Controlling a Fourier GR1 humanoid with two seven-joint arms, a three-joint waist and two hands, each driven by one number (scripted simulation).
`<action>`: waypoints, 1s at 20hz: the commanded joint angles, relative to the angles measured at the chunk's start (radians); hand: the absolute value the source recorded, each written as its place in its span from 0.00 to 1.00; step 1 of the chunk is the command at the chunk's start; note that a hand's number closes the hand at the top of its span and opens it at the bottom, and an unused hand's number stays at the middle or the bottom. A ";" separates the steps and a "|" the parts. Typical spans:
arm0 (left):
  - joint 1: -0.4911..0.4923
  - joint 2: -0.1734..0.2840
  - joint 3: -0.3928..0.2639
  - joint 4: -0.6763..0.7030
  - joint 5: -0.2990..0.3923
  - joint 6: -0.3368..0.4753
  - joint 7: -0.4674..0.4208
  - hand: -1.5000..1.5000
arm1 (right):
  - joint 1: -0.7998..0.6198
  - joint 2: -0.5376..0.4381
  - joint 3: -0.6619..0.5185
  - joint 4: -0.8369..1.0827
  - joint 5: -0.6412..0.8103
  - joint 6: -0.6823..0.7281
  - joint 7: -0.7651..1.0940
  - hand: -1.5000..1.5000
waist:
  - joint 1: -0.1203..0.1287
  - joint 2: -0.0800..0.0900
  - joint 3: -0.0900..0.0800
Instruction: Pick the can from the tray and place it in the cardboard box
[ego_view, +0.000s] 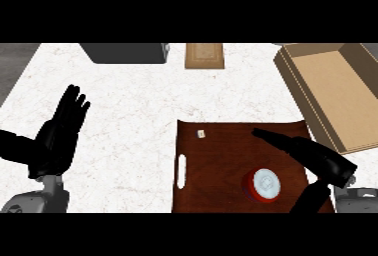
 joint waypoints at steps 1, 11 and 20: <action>-0.062 0.012 0.045 0.070 0.028 -0.043 -0.006 0.50 | 0.009 0.055 0.058 0.047 0.108 -0.070 -0.055 0.00 | -0.001 0.001 0.000; -0.019 -0.044 0.018 -0.017 -0.043 -0.005 0.026 0.50 | 0.039 0.065 0.032 0.077 0.168 -0.023 -0.115 0.00 | -0.001 0.000 0.000; -0.076 -0.028 0.080 0.052 -0.019 -0.042 0.018 0.50 | 0.075 0.057 0.023 0.105 0.227 -0.040 -0.191 0.00 | -0.003 0.000 0.000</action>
